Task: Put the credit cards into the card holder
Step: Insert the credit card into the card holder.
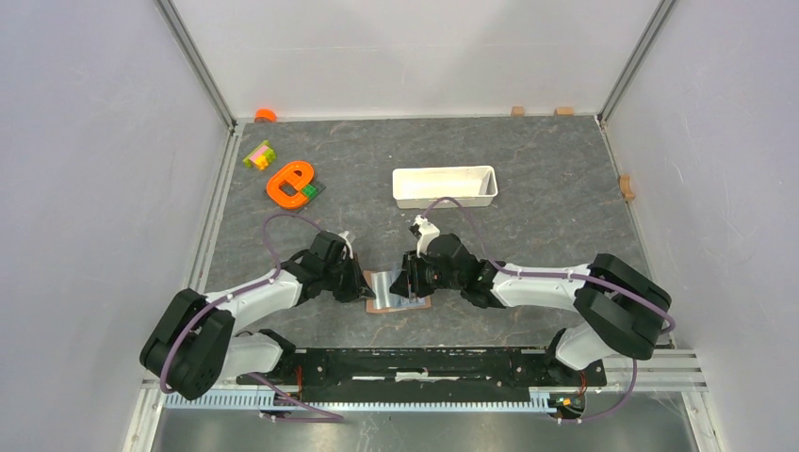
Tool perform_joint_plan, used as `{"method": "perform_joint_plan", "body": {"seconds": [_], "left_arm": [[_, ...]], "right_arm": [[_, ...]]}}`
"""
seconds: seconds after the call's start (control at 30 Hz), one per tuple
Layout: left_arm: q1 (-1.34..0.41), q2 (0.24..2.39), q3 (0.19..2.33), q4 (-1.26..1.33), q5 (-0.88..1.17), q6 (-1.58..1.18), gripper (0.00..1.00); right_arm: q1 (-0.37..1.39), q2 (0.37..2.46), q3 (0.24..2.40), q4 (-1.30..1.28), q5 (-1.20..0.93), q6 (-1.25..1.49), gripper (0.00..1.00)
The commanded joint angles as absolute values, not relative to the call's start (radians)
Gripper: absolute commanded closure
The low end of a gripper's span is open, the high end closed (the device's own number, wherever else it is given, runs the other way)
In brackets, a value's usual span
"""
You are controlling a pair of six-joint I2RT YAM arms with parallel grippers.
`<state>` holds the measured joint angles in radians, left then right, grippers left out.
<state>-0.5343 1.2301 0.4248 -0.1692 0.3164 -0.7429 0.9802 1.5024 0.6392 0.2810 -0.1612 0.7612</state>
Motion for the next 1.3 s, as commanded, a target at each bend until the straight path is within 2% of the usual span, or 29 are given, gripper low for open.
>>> {"method": "perform_joint_plan", "body": {"seconds": [0.0,0.23,0.53,1.07,1.2,1.27], "left_arm": [[-0.534,1.244,0.413,-0.149,0.325,-0.718,0.98],[-0.531,1.242,0.410,-0.151,0.325,-0.713,0.98],[-0.528,1.241,0.407,-0.149,0.328,-0.713,0.98],[-0.526,1.239,0.401,-0.151,0.324,-0.712,0.98],[-0.523,1.230,0.399,-0.164,0.312,-0.715,0.98],[-0.522,1.214,0.400,-0.182,0.296,-0.716,0.94]], "right_arm": [[0.985,1.468,0.663,0.315,-0.158,0.746,0.63],[0.985,1.457,0.650,0.322,-0.155,0.748,0.63],[0.985,1.452,0.640,0.322,-0.153,0.749,0.69],[0.985,1.468,0.609,0.335,-0.151,0.766,0.83],[0.985,1.459,0.609,0.243,-0.081,0.767,0.87],[0.985,1.454,0.610,0.169,-0.028,0.763,0.87]]}}
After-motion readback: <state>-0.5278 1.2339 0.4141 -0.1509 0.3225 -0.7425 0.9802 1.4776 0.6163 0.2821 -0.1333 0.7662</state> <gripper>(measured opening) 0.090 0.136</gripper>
